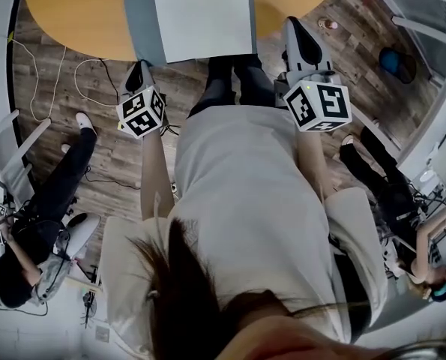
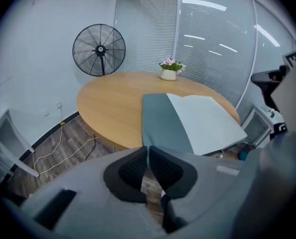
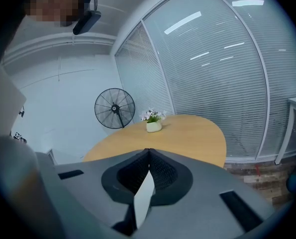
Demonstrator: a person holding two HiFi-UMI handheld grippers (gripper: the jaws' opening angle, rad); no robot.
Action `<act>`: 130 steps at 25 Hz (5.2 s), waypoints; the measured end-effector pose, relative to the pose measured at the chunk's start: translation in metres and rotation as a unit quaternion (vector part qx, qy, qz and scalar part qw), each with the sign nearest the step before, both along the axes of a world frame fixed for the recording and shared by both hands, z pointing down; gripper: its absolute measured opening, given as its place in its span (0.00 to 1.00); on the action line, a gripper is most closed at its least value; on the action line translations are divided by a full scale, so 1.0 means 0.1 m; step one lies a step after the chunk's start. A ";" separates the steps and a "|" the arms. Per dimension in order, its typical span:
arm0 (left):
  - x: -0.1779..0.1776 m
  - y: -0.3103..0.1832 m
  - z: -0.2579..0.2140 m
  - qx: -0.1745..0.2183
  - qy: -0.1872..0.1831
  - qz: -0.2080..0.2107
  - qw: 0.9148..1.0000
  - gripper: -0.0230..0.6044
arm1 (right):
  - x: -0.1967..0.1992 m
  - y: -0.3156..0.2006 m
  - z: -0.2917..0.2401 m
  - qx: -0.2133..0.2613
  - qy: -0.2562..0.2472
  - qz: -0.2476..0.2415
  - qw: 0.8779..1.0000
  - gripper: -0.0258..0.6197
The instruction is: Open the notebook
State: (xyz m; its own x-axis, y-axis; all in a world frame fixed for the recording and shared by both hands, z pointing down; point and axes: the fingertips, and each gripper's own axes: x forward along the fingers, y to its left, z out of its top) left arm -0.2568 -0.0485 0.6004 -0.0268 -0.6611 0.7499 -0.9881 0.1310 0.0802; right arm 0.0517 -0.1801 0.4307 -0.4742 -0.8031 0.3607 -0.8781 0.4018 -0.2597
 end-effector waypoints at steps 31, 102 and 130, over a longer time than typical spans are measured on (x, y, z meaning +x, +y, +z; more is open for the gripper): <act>0.01 -0.06 -0.31 0.037 0.005 -0.005 0.999 0.16 | 0.18 -0.21 -0.24 0.034 -0.003 0.002 0.999 0.04; 1.01 -1.62 -3.49 0.396 -0.018 0.132 0.909 0.06 | -0.32 -0.70 -1.90 0.157 -0.044 -0.064 0.985 0.04; 1.58 -1.26 -3.81 0.413 -0.031 0.192 0.890 0.06 | -0.20 -0.21 -2.11 0.169 -0.060 -0.067 0.982 0.04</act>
